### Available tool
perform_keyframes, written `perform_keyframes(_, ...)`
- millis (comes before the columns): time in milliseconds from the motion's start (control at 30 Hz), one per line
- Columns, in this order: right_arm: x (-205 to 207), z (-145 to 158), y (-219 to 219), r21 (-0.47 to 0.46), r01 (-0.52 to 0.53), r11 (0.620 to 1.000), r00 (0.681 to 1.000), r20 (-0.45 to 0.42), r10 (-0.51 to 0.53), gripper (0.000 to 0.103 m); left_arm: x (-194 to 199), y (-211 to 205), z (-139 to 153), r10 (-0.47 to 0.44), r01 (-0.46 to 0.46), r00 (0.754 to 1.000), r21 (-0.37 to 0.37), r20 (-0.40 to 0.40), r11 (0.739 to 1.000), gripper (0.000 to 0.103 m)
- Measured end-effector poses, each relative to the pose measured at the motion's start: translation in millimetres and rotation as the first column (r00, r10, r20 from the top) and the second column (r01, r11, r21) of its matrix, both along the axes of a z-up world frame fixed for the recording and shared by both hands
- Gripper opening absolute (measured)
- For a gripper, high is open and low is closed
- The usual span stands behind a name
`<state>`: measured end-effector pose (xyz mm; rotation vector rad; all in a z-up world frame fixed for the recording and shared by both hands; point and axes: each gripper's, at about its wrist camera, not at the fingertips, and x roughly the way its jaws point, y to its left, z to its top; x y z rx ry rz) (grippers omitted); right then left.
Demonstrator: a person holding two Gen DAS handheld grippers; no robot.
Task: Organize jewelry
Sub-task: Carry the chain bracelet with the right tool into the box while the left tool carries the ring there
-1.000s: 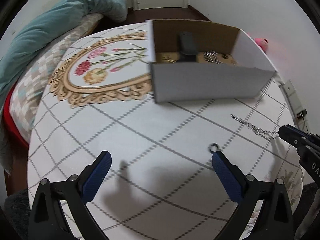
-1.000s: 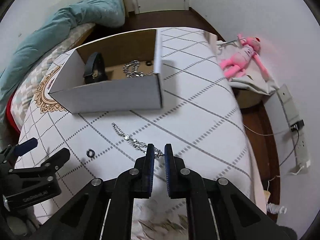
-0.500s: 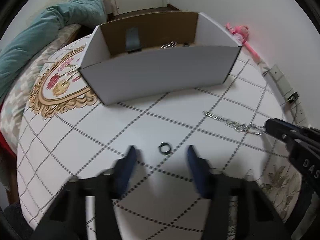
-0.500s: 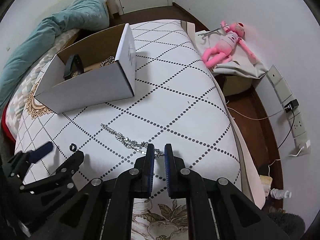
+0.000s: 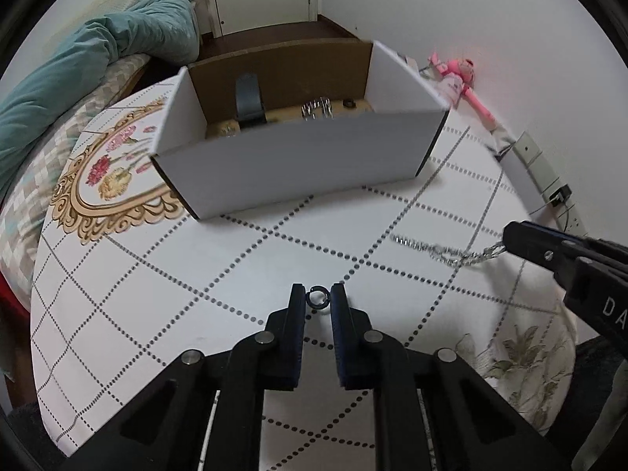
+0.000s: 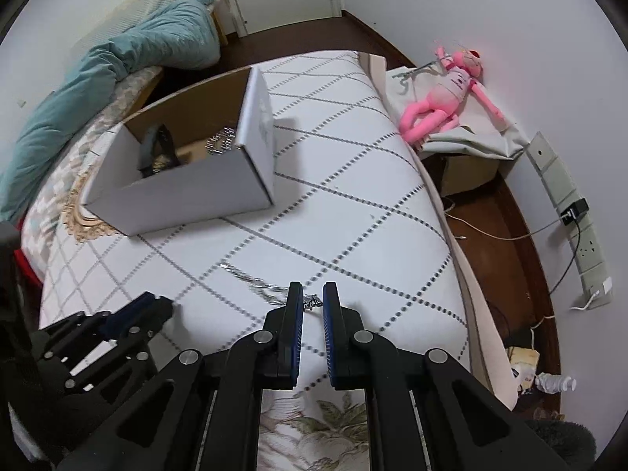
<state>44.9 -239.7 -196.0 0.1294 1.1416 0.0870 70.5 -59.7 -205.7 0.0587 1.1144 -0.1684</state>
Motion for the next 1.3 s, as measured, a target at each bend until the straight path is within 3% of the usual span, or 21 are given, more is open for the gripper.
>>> perform_keyframes(367, 15.9, 80.4, 19.7, 0.091, -0.106, 0.99, 0.991, 0.089, 0.098, 0.011, 16.8, 22.8, 83.1, 0.03, -0.019, 0.997, -0.141, 0.077, 0.99, 0.01)
perform_keyframes(533, 33.5, 125.2, 34.4, 0.09, -0.162, 0.983, 0.978, 0.149, 0.148, 0.011, 48.2, 37.1, 114.3, 0.04, -0.024, 0.995, -0.177, 0.09, 0.984, 0.01)
perform_keyframes(667, 60.7, 148.5, 52.6, 0.046, -0.204, 0.978, 0.965, 0.179, 0.193, 0.01, 77.6, 51.6, 122.8, 0.052, -0.036, 0.995, -0.169, 0.088, 0.985, 0.01)
perform_keyframes(833, 98.0, 142.2, 66.7, -0.002, -0.219, 0.976, 0.966, 0.142, 0.217, 0.01, 116.3, 70.7, 105.4, 0.069, -0.069, 0.998, -0.196, -0.004, 0.978, 0.01)
perform_keyframes(1067, 137.3, 93.9, 67.5, -0.012, -0.198, 0.98, 0.98, 0.019, 0.199, 0.01, 157.3, 78.1, 69.5, 0.06, -0.08, 0.99, -0.158, -0.126, 0.984, 0.01)
perform_keyframes(1267, 154.2, 61.6, 65.7, -0.01, -0.186, 0.982, 0.98, -0.072, 0.185, 0.011, 170.9, 79.9, 60.3, 0.086, -0.112, 0.982, -0.147, -0.17, 0.983, 0.013)
perform_keyframes(1300, 156.4, 57.4, 65.7, -0.011, -0.186, 0.983, 0.979, -0.093, 0.184, 0.011, 171.8, 80.6, 60.8, 0.095, -0.119, 0.981, -0.14, -0.168, 0.983, 0.017)
